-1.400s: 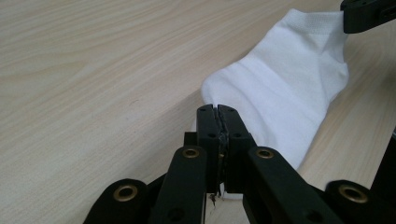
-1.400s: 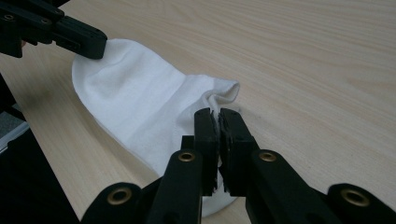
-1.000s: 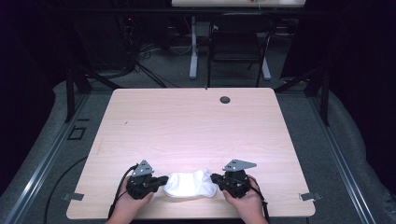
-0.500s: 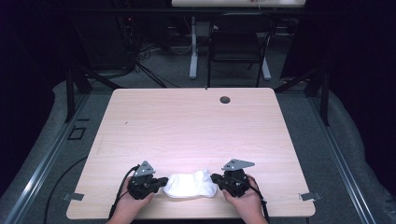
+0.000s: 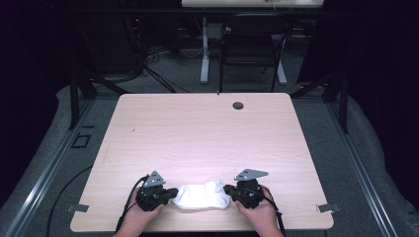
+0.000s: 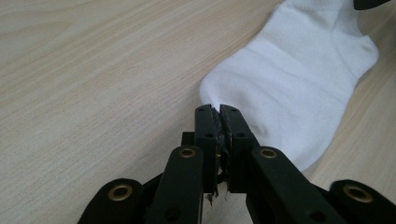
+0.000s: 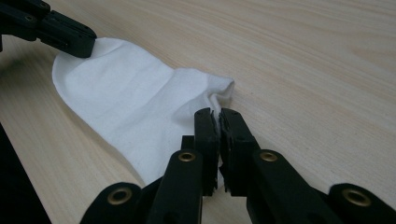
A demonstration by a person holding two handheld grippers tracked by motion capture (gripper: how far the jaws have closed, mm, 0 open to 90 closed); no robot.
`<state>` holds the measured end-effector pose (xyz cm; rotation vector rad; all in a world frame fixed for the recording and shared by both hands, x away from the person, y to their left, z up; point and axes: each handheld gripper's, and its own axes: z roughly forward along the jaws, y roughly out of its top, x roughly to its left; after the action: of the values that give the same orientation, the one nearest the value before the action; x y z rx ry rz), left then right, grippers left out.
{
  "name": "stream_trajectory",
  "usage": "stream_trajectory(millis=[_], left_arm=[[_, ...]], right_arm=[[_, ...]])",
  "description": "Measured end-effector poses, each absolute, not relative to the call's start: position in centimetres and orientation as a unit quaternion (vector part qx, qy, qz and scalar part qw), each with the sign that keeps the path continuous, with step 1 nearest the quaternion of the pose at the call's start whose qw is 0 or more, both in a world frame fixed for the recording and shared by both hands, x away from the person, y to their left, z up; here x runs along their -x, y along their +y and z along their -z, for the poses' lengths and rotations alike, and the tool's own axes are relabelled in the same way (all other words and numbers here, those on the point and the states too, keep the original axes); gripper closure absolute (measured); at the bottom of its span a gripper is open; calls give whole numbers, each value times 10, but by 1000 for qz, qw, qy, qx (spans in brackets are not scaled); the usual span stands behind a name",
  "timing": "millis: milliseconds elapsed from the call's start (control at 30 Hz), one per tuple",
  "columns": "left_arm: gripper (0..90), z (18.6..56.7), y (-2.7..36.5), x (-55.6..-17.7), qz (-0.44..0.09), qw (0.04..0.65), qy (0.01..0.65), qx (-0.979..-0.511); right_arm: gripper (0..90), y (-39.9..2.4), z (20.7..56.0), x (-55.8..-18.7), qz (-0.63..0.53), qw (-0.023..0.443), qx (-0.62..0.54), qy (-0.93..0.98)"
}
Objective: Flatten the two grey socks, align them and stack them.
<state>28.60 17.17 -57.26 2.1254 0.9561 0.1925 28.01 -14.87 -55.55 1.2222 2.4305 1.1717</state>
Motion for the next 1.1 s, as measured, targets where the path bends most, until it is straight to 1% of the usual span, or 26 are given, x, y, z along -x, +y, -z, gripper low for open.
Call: stream_trajectory(millis=[333,467,600,733,1000,1100], left_arm=[[856,573,171,-286,-77,390,374,-838],[834,572,172,-286,-78,394,373,-836],[760,565,172,-284,-91,406,364,-833],[710,557,170,-279,-97,422,352,-830],[641,562,163,-277,-82,415,340,-840],[611,565,162,-277,-79,410,335,-845]], right_arm=[[857,-149,560,-283,-394,88,-417,814],[807,-150,559,-284,-401,86,-418,811],[758,-151,554,-281,-406,104,-414,808],[738,-146,549,-275,-419,117,-401,806],[735,-129,551,-273,-415,113,-373,822],[706,-128,556,-275,-410,113,-376,823]])
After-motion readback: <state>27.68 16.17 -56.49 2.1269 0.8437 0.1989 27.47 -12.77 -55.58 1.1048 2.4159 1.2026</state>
